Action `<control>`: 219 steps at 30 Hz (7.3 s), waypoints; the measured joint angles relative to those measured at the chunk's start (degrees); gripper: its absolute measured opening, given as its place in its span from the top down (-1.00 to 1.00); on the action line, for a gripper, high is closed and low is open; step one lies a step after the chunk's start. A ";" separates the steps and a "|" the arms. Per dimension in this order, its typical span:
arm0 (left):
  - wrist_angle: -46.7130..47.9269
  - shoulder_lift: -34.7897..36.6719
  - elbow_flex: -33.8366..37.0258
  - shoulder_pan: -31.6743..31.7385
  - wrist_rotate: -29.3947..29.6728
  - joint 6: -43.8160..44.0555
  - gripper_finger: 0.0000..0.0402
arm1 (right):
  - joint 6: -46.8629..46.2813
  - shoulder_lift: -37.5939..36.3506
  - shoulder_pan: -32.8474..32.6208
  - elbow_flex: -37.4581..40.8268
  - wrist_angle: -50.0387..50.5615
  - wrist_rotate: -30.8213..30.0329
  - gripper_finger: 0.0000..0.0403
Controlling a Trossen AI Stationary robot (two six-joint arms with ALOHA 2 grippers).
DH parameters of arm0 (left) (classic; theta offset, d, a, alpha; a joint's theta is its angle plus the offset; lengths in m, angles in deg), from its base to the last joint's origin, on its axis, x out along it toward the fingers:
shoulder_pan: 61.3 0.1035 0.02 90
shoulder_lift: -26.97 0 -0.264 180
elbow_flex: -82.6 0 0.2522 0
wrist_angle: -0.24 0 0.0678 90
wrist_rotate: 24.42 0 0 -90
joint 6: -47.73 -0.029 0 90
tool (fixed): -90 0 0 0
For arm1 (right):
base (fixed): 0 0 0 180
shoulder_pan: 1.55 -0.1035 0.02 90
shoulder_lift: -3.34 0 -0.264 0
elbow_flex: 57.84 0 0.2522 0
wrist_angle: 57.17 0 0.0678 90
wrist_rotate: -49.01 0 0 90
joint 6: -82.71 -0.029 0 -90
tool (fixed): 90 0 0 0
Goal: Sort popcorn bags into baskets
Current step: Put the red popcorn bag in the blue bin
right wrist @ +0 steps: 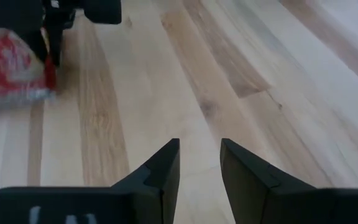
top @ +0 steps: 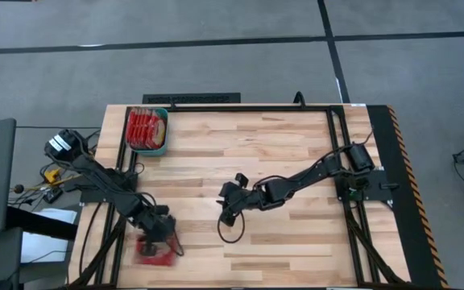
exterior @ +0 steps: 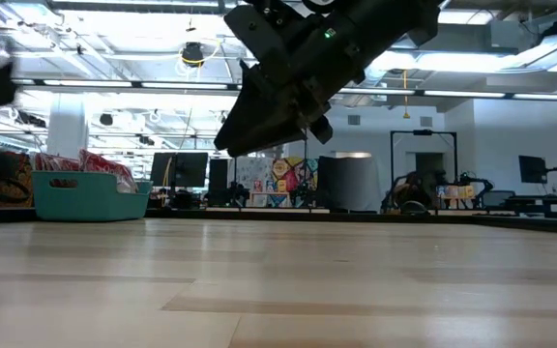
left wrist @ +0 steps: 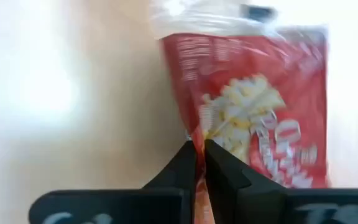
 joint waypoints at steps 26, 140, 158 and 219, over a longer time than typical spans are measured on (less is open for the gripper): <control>-32.16 17.95 1.93 -0.48 75.93 -16.55 1.00 | 4.48 -3.63 -11.02 0.04 -6.62 -26.90 -0.37; -74.62 30.10 28.92 47.33 69.51 -42.42 0.98 | 13.38 -16.63 5.48 18.03 -11.80 -7.16 -0.01; -72.16 29.97 28.60 59.40 66.94 -53.08 0.95 | 17.84 -16.63 18.48 18.03 -12.28 3.14 0.09; 5.11 19.45 -10.27 84.34 20.68 -38.44 0.25 | 18.85 -16.63 20.19 18.03 -11.83 9.43 0.13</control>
